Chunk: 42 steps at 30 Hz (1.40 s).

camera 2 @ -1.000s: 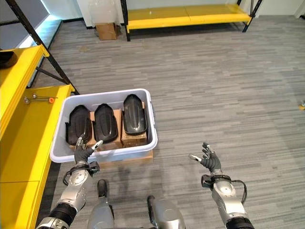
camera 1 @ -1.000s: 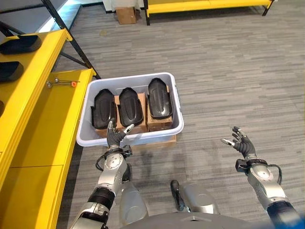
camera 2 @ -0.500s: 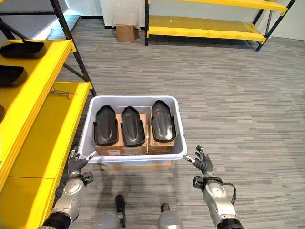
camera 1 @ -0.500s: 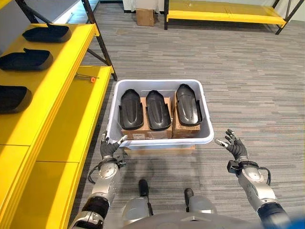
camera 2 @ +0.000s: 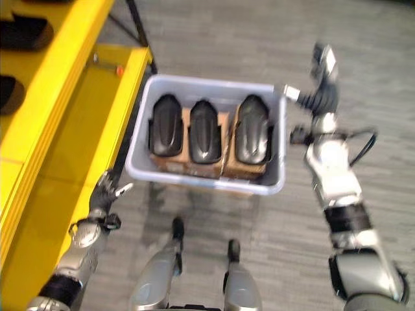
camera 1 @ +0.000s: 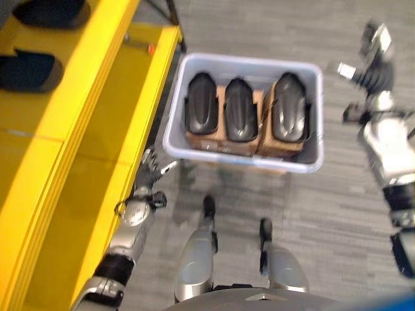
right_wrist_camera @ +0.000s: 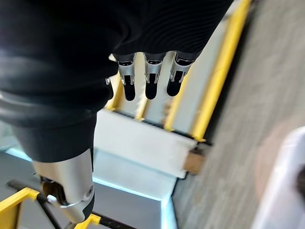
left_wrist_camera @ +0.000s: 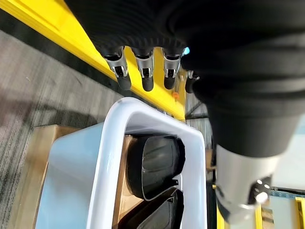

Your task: Move parts from the plastic box to the shelf.

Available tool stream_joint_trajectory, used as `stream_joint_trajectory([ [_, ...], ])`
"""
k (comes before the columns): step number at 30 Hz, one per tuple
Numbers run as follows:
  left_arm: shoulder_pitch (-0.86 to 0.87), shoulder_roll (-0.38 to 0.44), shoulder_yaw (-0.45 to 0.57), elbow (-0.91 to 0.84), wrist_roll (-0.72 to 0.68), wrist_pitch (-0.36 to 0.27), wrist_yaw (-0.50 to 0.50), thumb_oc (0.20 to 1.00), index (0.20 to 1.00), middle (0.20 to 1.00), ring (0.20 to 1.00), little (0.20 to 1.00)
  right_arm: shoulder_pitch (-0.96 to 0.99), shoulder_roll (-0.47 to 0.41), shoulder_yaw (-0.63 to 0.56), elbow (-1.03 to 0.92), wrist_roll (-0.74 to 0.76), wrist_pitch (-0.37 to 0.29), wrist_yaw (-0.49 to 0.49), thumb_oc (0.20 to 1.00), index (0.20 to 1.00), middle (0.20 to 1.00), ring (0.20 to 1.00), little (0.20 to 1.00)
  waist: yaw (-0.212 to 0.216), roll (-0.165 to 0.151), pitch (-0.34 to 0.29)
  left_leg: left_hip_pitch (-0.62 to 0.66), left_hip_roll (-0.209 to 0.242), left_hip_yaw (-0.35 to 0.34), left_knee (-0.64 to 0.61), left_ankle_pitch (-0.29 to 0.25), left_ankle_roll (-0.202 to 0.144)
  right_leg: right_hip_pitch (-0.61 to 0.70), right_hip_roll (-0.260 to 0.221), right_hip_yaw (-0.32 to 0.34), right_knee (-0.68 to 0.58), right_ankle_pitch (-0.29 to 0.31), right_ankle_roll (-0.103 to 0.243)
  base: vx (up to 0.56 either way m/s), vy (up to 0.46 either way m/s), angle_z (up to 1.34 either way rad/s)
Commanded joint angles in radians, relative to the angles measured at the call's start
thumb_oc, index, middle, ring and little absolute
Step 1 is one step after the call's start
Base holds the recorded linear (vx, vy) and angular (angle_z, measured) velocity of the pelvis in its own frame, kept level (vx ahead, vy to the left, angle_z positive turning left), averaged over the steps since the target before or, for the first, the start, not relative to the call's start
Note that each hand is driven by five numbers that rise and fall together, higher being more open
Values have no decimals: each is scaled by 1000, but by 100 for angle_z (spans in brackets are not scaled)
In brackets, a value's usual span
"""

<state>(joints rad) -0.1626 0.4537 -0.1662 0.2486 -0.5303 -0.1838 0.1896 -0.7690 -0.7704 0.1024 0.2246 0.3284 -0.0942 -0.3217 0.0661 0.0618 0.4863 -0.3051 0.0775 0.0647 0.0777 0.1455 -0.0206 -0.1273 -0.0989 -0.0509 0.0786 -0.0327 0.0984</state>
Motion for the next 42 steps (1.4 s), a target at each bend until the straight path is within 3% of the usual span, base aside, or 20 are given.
stream_joint_trajectory([
  [1,31,36,44,-81,-82,-104,-29,1000,1000,1000,1000,1000,29,6,6,-30,-37,11,-15,1000,1000,1000,1000,1000,-5,-53,-58,-80,-43,-24,170,-184,-2,-17,-37,-18,63,-56,-17,-75,0,16],
  [7,22,53,192,-334,-59,-323,204,1000,1000,1000,1000,1000,-56,38,52,-49,-45,85,-57,1000,1000,1000,1000,1000,33,-38,7,-175,-77,-55,193,-167,1,-117,-29,-19,130,-85,-37,-71,-68,13],
  [10,-3,50,254,-406,1,-358,286,1000,1000,1000,1000,1000,-65,92,76,-48,-33,105,-125,1000,1000,1000,1000,1000,45,-40,31,-210,-87,-70,194,-151,1,-168,-20,-19,160,-90,-45,-65,-117,13],
  [12,-41,39,287,-459,81,-398,386,1000,1000,1000,1000,1000,-82,163,107,-25,-47,107,-222,1000,1000,1000,1000,1000,52,-39,34,-272,-98,-84,201,-138,8,-245,-9,-10,204,-102,-58,-70,-84,14],
  [21,-85,3,284,-478,160,-369,494,1000,1000,1000,1000,1000,-69,263,109,-7,-69,146,-436,1000,1000,1000,1000,1000,33,-23,34,-363,-110,-79,262,-154,14,-369,-1,19,304,-129,-69,-15,48,-6],
  [22,-89,-13,279,-478,173,-366,510,1000,1000,1000,1000,1000,-53,278,102,-6,-122,145,-512,1000,1000,1000,1000,1000,24,-19,34,-370,-112,-74,268,-166,17,-382,0,29,313,-138,-69,-21,74,-15],
  [23,-91,-14,279,-478,180,-366,516,1000,1000,1000,1000,1000,-50,280,98,-6,-140,139,-522,1000,1000,1000,1000,1000,22,-16,34,-376,-111,-73,266,-159,18,-390,2,30,313,-132,-69,-38,98,-24],
  [25,-98,-33,268,-483,211,-371,544,1000,1000,1000,1000,1000,-14,291,66,-37,-337,81,-622,1000,1000,1000,1000,1000,0,-1,34,-392,-107,-59,262,-157,19,-422,5,42,319,-126,-70,-46,119,-21],
  [28,-101,-49,261,-488,199,-364,559,1000,1000,1000,1000,1000,9,304,47,-83,-439,74,-634,1000,1000,1000,1000,1000,-14,13,34,-397,-109,-51,260,-157,18,-438,5,51,324,-125,-67,-13,122,-20],
  [31,-111,-63,247,-492,238,-370,569,1000,1000,1000,1000,1000,33,317,74,-133,-438,185,-527,1000,1000,1000,1000,1000,-32,32,34,-405,-108,-40,262,-159,15,-475,5,61,349,-127,-73,-6,106,-20],
  [33,-110,-69,245,-492,244,-371,563,1000,1000,1000,1000,1000,34,321,89,-131,-412,204,-526,1000,1000,1000,1000,1000,-33,34,34,-406,-108,-38,261,-159,15,-481,5,63,353,-128,-77,0,35,-4],
  [38,-117,-71,231,-480,217,-368,527,1000,1000,1000,1000,1000,30,349,147,-75,-283,185,-458,1000,1000,1000,1000,1000,-30,43,34,-426,-109,-40,271,-158,16,-519,8,60,391,-138,-87,-3,-6,1],
  [42,-129,-63,225,-464,203,-364,508,1000,1000,1000,1000,1000,-37,328,177,-1,-418,213,-455,1000,1000,1000,1000,1000,-18,52,34,-439,-114,-46,279,-156,19,-546,11,51,424,-144,-90,7,-39,6],
])
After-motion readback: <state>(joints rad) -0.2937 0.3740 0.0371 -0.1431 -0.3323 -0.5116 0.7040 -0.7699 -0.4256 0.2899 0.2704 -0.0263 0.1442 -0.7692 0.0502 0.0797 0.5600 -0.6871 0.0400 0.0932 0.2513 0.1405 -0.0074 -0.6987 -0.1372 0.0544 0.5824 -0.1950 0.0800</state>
